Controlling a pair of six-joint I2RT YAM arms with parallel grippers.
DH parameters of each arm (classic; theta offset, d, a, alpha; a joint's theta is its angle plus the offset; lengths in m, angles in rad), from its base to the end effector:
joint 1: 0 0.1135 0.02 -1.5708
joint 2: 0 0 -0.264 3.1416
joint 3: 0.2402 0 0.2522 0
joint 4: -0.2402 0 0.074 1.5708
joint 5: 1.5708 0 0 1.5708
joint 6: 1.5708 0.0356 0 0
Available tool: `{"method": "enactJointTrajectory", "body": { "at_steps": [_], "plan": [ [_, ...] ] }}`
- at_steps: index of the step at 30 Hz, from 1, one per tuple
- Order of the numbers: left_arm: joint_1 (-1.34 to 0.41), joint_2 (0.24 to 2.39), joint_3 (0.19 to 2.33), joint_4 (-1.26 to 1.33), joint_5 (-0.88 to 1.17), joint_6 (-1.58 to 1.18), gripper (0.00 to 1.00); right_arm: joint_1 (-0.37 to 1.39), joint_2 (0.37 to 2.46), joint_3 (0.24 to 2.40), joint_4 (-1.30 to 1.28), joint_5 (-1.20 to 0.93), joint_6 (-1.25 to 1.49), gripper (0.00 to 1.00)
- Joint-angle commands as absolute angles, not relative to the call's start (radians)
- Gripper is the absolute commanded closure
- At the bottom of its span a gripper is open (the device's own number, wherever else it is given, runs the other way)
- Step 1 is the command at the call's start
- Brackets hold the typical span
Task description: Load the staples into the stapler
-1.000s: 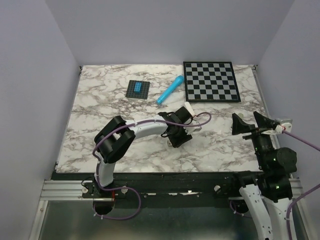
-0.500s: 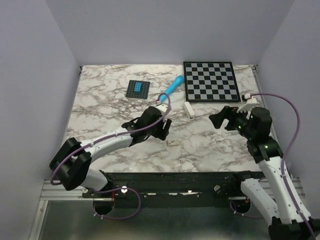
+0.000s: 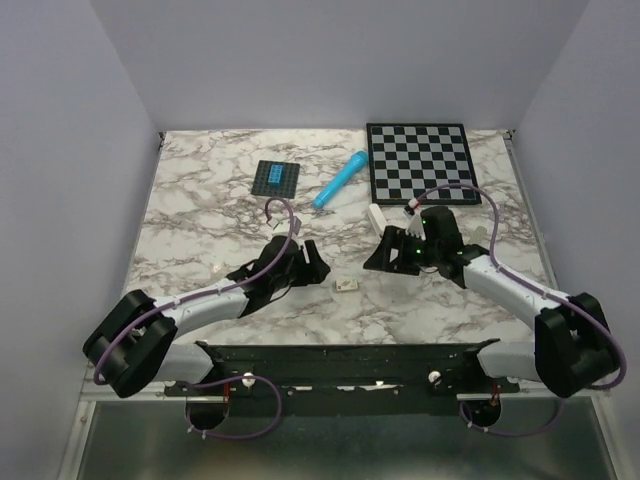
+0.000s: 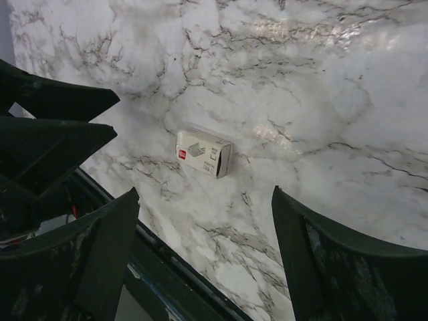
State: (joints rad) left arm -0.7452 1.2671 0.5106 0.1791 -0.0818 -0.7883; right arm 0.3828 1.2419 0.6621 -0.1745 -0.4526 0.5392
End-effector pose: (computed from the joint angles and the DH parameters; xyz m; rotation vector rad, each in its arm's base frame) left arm 0.1873 -0.1688 0.1812 -0.0986 2.2545 -0.7819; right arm 0.2259 0.1077 0.2067 -0.0514 2.4406 0.9683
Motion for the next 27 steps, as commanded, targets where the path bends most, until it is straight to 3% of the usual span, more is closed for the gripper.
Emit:
{"method": "enactJointTrajectory", "body": {
  "at_steps": [1, 12, 19, 27],
  "plan": [
    [-0.742, 1.342, 0.541, 0.27, -0.018, -0.85, 0.27, 0.448, 1.345, 0.666, -0.023, -0.474, 0.629, 0.17],
    [-0.744, 1.427, 0.578, 0.27, 0.041, -0.848, 0.39, 0.489, 1.512, 0.641, 0.129, -0.518, 0.701, 0.43],
    [-0.744, 1.476, 0.609, 0.241, 0.098, -0.839, 0.47, 0.5, 1.548, 0.632, 0.147, -0.511, 0.713, 0.52],
    [-0.746, 1.494, 0.63, 0.209, 0.133, -0.824, 0.47, 0.503, 1.572, 0.604, 0.176, -0.508, 0.721, 0.53]
  ]
}}
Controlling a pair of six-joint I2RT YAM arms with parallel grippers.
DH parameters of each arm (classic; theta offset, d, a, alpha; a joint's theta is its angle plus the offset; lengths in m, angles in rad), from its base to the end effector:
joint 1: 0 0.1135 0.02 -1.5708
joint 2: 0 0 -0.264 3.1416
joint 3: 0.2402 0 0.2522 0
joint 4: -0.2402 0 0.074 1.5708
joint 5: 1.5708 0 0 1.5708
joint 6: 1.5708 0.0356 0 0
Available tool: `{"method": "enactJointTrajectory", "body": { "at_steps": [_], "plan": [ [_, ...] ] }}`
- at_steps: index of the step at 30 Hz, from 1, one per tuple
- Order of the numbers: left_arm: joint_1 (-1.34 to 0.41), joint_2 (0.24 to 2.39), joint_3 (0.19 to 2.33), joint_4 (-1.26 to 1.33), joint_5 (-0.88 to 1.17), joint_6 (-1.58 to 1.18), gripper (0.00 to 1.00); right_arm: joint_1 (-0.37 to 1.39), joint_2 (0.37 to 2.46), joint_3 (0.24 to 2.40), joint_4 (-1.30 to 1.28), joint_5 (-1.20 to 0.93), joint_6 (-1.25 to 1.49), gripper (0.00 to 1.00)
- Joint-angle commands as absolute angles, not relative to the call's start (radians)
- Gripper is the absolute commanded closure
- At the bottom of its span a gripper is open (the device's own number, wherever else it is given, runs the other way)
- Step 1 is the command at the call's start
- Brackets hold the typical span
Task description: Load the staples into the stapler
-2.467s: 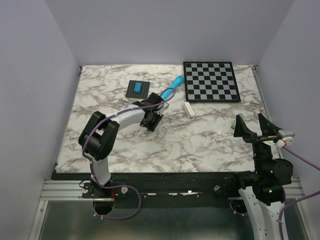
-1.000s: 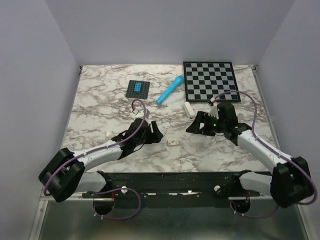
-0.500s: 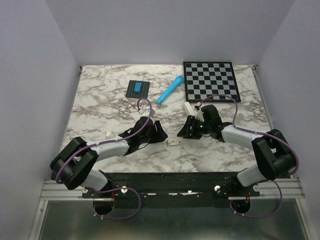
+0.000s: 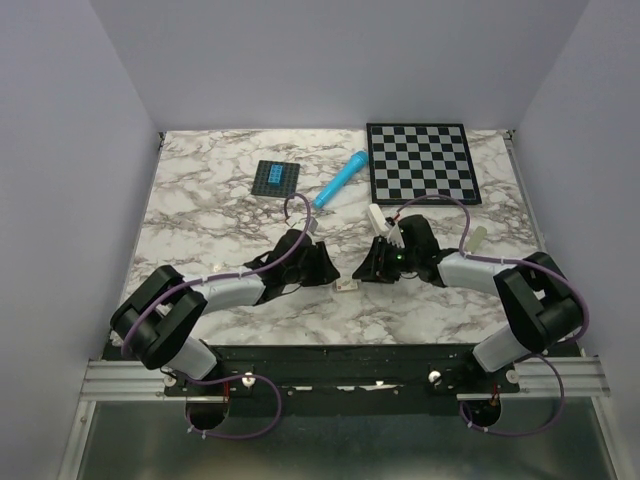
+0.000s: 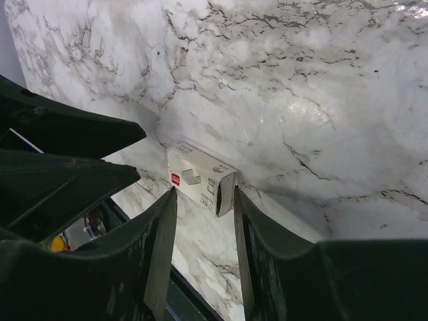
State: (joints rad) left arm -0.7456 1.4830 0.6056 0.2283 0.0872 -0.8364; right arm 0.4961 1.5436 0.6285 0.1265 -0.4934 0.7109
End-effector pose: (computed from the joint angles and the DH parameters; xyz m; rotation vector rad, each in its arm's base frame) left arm 0.2086 -0.1968 0.1603 -0.0568 2.3935 -0.9185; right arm 0.2417 0.1500 0.1451 0.0101 2.5521 1.1204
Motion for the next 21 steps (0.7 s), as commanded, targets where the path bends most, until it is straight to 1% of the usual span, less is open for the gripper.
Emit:
{"method": "enactJointTrajectory", "body": {
  "at_steps": [1, 21],
  "plan": [
    [-0.747, 1.497, 0.634, 0.203, 0.141, -0.821, 0.47, 0.503, 1.575, 0.603, 0.181, -0.518, 0.724, 0.53],
    [-0.747, 1.54, 0.667, 0.166, 0.224, -0.785, 0.53, 0.512, 1.62, 0.581, 0.258, -0.56, 0.752, 0.62]
  ]
}}
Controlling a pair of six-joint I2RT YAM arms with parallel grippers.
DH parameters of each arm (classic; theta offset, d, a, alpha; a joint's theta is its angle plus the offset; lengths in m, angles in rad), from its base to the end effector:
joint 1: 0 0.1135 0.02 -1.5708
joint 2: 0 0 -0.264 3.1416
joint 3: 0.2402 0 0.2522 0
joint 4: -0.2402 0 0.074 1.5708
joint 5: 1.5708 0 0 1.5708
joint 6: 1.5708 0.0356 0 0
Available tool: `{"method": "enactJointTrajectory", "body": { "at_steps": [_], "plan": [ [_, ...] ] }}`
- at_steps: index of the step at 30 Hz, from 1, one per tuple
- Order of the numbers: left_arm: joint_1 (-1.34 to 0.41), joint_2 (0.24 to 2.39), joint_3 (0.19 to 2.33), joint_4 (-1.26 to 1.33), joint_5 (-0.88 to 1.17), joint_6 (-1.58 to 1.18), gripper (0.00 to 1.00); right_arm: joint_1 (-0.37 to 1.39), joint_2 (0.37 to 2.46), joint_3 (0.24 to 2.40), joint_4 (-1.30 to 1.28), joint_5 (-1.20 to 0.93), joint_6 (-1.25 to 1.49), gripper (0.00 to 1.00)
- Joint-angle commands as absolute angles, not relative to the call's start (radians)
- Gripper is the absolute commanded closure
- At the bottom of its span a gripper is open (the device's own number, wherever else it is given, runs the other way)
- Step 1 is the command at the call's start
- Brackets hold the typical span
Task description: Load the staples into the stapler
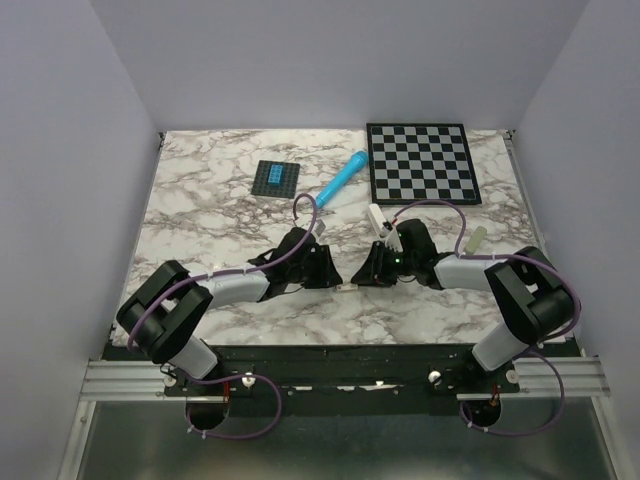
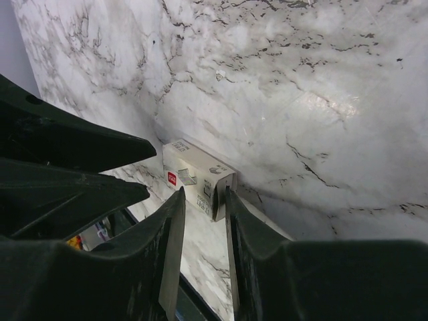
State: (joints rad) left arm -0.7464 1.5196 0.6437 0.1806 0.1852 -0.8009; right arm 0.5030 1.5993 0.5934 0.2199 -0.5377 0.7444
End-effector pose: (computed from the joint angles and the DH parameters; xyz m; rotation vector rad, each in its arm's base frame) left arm 0.2107 -0.2038 0.1576 0.0399 2.4658 -0.9694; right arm 0.2394 0.1525 0.1286 0.0184 2.5673 1.1870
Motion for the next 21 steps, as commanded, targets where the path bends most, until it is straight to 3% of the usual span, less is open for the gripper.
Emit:
{"method": "enactJointTrajectory", "body": {
  "at_steps": [1, 14, 21],
  "plan": [
    [-0.747, 1.543, 0.669, 0.166, 0.229, -0.785, 0.54, 0.512, 1.621, 0.581, 0.261, -0.561, 0.755, 0.63],
    [-0.747, 1.551, 0.676, 0.156, 0.229, -0.782, 0.55, 0.514, 1.632, 0.578, 0.282, -0.572, 0.759, 0.78],
    [-0.747, 1.566, 0.686, 0.149, 0.233, -0.781, 0.56, 0.515, 1.651, 0.583, 0.295, -0.586, 0.764, 0.76]
  ]
}}
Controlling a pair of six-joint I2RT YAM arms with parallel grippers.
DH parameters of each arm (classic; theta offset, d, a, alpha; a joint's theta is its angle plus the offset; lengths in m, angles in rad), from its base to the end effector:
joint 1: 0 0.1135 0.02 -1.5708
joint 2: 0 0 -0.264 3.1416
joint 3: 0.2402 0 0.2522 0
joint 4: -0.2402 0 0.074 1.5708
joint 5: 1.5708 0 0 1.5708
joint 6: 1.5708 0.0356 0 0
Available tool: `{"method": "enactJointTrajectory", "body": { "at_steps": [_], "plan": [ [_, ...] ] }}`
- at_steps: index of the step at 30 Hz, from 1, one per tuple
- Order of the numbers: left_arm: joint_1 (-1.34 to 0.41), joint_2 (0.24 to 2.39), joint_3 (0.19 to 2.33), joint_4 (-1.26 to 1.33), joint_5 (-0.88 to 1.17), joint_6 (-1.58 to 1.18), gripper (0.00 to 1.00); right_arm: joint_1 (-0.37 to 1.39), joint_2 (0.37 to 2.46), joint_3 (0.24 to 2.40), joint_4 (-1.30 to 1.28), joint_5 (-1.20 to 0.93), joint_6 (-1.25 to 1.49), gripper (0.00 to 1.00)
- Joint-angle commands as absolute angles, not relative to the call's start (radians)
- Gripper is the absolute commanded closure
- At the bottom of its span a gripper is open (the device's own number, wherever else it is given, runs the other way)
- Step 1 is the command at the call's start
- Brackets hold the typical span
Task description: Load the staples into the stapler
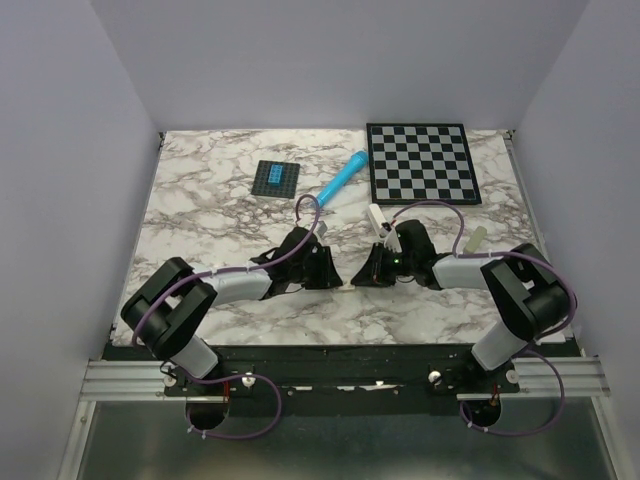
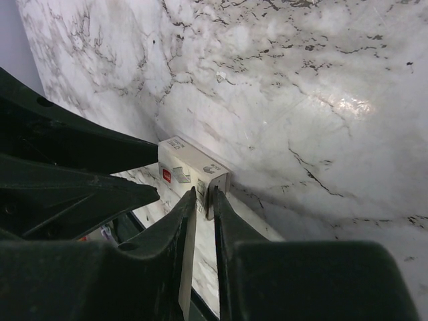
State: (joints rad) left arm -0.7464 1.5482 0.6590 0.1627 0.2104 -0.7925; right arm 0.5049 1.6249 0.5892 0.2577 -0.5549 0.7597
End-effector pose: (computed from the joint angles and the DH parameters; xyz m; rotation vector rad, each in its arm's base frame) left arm 0.2125 -0.2066 0.1527 0.0610 2.5031 -0.9712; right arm 0.2404 0.1543 0.1238 0.0225 2.5665 1.2159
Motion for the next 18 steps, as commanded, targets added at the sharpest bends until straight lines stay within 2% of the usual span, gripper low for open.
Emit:
{"method": "enactJointTrajectory", "body": {
  "at_steps": [1, 9, 16, 18],
  "plan": [
    [-0.747, 1.566, 0.689, 0.147, 0.235, -0.781, 0.55, 0.515, 1.654, 0.584, 0.296, -0.592, 0.764, 0.75],
    [-0.749, 1.574, 0.693, 0.144, 0.238, -0.779, 0.55, 0.517, 1.68, 0.592, 0.311, -0.606, 0.769, 0.75],
    [-0.749, 1.546, 0.68, 0.13, 0.207, -0.781, 0.55, 0.518, 1.663, 0.588, 0.304, -0.597, 0.761, 0.98],
    [-0.749, 1.54, 0.678, 0.123, 0.196, -0.782, 0.55, 0.518, 1.655, 0.589, 0.298, -0.589, 0.756, 0.99]
  ]
}}
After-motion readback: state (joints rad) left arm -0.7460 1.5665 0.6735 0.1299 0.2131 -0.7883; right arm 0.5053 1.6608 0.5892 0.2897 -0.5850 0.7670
